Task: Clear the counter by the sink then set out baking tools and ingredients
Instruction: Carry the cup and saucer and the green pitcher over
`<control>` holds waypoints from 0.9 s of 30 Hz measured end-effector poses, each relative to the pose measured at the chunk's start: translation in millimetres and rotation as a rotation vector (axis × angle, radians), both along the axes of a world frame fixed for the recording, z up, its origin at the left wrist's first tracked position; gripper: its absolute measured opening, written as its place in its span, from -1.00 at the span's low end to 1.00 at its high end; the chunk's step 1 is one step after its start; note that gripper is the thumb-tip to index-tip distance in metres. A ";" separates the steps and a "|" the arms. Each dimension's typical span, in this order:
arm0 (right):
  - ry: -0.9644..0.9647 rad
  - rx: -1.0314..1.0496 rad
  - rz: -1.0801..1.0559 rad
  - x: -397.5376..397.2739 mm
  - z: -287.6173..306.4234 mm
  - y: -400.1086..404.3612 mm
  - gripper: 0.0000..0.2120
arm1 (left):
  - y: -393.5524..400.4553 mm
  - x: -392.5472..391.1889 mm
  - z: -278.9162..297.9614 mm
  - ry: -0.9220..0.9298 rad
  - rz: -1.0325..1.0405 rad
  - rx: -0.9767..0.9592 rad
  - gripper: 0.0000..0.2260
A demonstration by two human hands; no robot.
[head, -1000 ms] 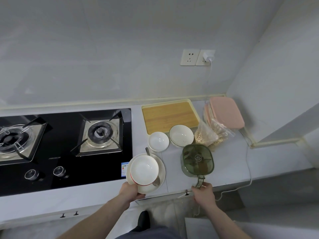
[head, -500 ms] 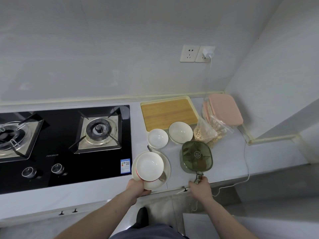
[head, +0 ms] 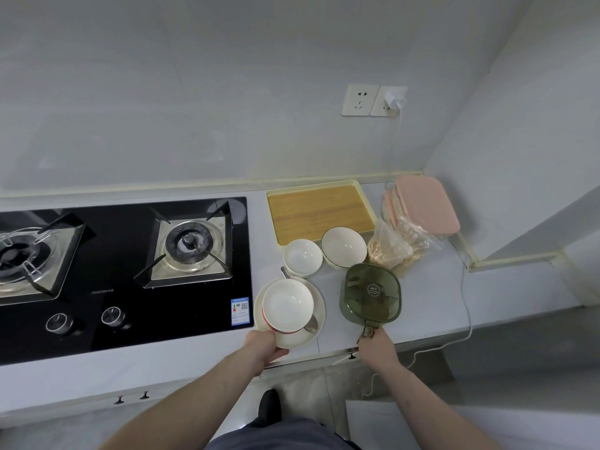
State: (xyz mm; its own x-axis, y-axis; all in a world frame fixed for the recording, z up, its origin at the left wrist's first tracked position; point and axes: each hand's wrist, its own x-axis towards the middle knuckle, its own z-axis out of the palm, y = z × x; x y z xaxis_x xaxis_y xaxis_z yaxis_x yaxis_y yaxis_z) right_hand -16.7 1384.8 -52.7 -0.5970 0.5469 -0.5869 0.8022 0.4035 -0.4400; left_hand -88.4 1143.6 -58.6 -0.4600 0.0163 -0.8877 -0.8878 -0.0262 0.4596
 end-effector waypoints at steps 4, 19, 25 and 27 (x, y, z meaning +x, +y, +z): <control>0.002 0.008 -0.011 -0.6 1.8 -5.6 -0.76 | -2.6 -2.0 -2.6 0.034 0.051 -0.015 -0.74; -0.014 -0.047 0.060 -8.6 4.3 -24.2 -0.71 | -4.1 1.1 -1.0 0.092 0.082 0.051 -0.69; 0.002 -0.093 0.118 17.4 -3.7 -27.1 -0.58 | -8.7 10.9 -3.4 0.127 -0.006 -0.024 -0.64; -0.002 -0.108 0.115 30.5 -8.5 -31.1 -0.53 | -12.3 15.9 -7.1 0.142 -0.037 -0.080 -0.60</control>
State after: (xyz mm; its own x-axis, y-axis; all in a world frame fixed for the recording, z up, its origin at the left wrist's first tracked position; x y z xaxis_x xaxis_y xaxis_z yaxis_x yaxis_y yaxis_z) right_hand 13.8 1353.7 -61.2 -0.6510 0.4084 -0.6398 0.7543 0.4428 -0.4848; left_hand -72.6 1131.3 -65.6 -0.5810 -0.0331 -0.8132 -0.8137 0.0468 0.5794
